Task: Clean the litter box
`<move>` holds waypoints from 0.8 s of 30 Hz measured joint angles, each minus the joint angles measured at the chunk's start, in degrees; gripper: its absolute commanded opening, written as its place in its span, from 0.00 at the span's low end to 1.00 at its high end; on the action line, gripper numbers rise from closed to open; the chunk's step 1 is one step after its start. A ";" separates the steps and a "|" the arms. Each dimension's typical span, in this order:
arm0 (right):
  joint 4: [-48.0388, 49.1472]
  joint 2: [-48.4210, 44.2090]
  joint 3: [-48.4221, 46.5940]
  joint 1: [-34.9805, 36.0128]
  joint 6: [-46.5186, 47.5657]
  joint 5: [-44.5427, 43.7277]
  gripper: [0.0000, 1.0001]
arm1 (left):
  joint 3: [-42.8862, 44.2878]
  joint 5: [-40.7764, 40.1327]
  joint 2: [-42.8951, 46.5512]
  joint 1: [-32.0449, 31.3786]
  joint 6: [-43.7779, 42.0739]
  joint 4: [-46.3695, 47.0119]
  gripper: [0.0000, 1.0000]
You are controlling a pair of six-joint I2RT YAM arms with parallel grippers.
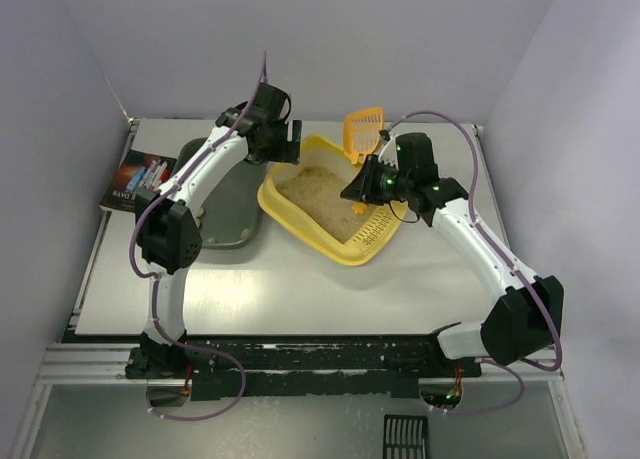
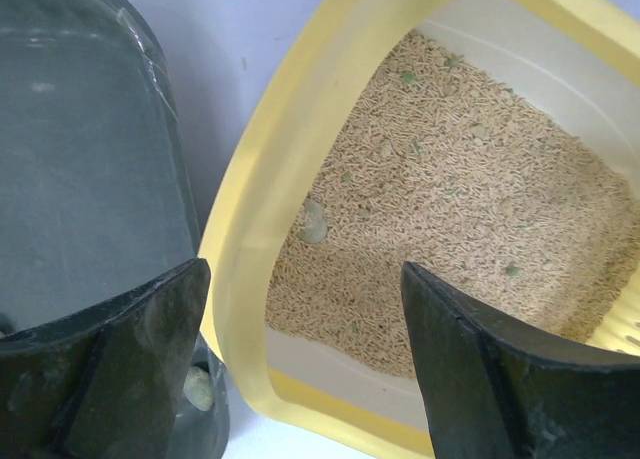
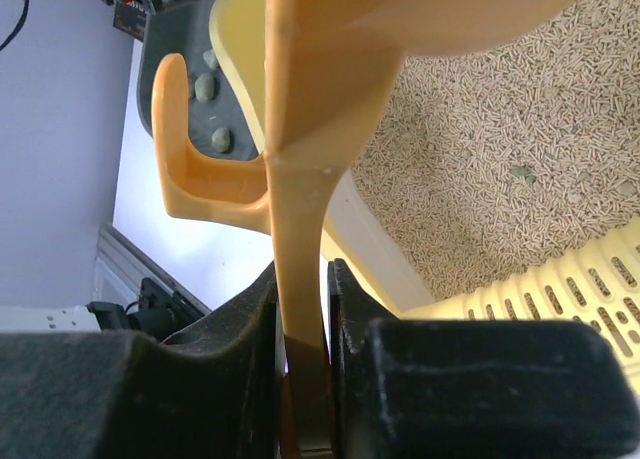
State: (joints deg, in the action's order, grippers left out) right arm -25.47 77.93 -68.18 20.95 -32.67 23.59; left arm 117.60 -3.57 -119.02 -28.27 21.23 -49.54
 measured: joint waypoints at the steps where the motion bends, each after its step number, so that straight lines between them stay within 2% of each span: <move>1: 0.00 0.00 0.20 0.00 -0.11 0.00 0.00 | 0.31 -0.24 -0.24 -0.17 -0.76 -0.07 0.86; 8: 0.87 -0.04 1.38 0.00 -0.37 0.02 0.00 | 0.72 -4.50 -2.99 -1.55 -6.27 -0.24 0.84; 10: 1.40 -0.13 2.01 0.00 -0.42 0.09 0.00 | 0.15 -5.84 -3.61 -1.81 -7.50 -0.24 0.80; 15: 1.92 -0.42 3.39 0.00 -0.85 0.31 0.00 | -0.24 -8.00 -4.66 -1.90 -10.14 -0.24 0.46; 17: 2.03 -0.44 3.41 0.00 -0.85 0.44 0.00 | -0.22 -8.44 -4.68 -1.88 -10.80 -0.24 0.41; 20: 2.05 -0.68 3.41 0.00 -0.79 0.70 0.00 | 0.94 -8.68 -5.22 -1.84 -11.76 -1.22 0.20; 24: 0.50 -0.72 3.04 -0.07 0.39 2.40 0.00 | 2.80 -7.93 -6.16 -1.95 -15.80 -2.84 0.07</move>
State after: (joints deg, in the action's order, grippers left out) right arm -24.97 77.21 -65.14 20.88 -32.27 26.00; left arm 120.40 -11.51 -125.19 -30.22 5.43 -52.38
